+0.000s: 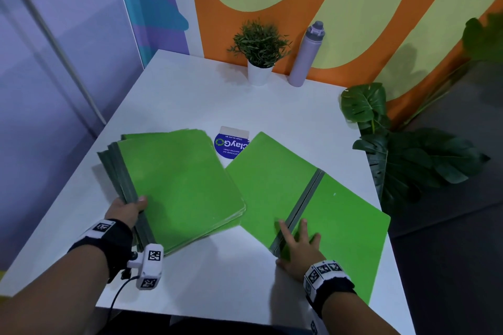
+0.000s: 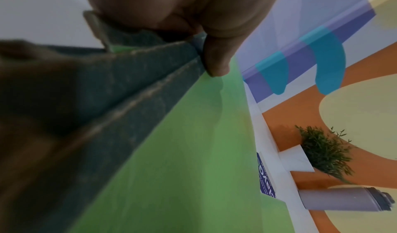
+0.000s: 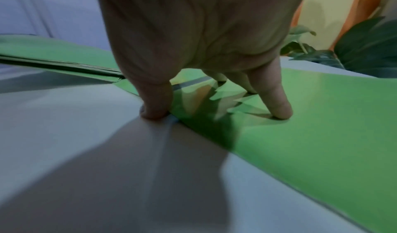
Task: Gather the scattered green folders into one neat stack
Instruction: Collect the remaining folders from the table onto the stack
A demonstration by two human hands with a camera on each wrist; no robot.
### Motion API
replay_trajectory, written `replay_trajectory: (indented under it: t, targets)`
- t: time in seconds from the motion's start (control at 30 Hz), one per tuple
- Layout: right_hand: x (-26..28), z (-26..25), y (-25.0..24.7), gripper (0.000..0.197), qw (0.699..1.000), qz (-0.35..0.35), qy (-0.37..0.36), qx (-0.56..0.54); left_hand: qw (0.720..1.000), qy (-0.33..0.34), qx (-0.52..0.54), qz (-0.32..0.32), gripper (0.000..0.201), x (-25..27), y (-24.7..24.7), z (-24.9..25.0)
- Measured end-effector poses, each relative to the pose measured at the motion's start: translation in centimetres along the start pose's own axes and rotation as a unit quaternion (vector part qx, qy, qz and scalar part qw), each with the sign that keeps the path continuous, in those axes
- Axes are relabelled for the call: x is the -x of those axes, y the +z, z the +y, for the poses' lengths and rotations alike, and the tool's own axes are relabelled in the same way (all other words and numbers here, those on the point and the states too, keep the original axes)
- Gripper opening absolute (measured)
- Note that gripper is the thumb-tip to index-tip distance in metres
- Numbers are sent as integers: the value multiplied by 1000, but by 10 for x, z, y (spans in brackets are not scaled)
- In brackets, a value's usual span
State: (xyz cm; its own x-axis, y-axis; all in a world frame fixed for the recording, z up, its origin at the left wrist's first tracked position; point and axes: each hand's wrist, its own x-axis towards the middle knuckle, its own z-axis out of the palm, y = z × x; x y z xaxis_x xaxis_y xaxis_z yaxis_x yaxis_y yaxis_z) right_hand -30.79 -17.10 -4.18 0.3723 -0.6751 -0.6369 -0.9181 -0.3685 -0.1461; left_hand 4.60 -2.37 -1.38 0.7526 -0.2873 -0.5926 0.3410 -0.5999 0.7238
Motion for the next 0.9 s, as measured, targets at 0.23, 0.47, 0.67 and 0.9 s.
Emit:
replay_trajectory:
  t: [0.23, 0.47, 0.67, 0.9]
  targets:
    - [0, -8, -49, 90, 991, 104, 0, -89, 999, -16, 9, -39, 45, -17, 0, -15]
    - [7, -23, -118, 71, 837, 472, -117, -250, 995, -4, -24, -100, 33, 7, 24, -16]
    - [23, -76, -111, 81, 886, 397, -232, -52, 985, -51, 61, -153, 31, 30, 60, -7]
    - [4, -78, -22, 74, 876, 136, -452, 95, 979, -45, 28, -196, 124, 38, 71, 1]
